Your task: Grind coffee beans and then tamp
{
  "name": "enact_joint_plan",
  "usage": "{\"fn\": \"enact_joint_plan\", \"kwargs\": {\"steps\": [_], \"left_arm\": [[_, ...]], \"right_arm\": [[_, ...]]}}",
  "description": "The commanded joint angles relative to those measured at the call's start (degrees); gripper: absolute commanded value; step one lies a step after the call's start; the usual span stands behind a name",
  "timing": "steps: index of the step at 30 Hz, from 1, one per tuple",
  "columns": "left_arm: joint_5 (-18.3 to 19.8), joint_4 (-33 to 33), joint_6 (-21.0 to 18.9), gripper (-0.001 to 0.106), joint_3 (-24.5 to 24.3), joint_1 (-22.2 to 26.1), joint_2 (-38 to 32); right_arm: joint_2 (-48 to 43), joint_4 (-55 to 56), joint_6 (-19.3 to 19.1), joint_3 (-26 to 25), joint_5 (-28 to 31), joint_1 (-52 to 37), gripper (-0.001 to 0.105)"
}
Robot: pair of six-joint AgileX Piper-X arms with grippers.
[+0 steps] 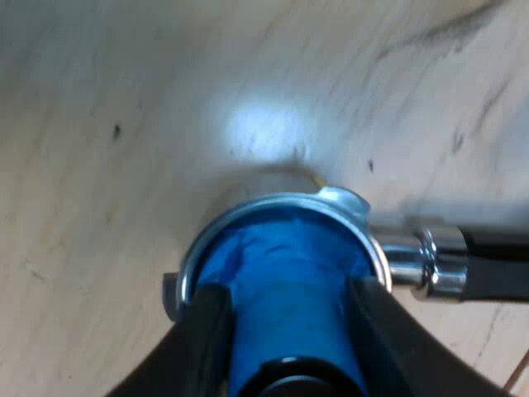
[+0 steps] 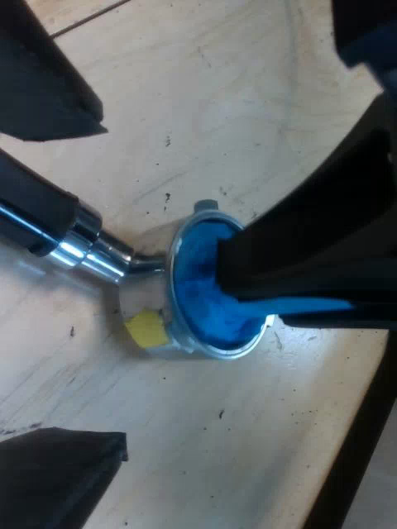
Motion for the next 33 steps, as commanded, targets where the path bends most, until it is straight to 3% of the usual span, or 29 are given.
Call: {"fn": "enact_joint_plan", "kwargs": {"steps": [1, 9, 24, 33], "left_arm": [[0.4, 0.6, -0.8, 0.0, 0.1, 0.1, 0.7], [0.3, -1.3, -0.8, 0.0, 1.4, 0.1, 0.7], [1.7, -4.5, -0.8, 0.0, 11.6, -0.2, 0.7], [2.5, -5.2, -0.8, 0.0, 12.7, -0.2, 0.7]], "right_arm": [[-0.3, -0.4, 0.2, 0.2, -0.6, 0.1, 0.072], [-0.3, -0.4, 0.2, 0.2, -0.3, 0.1, 0.072], [-0.3, -0.4, 0.2, 0.2, -0.2, 0.1, 0.072], [-0.3, 0.0, 0.2, 0.2, -0.2, 0.1, 0.072]]}}
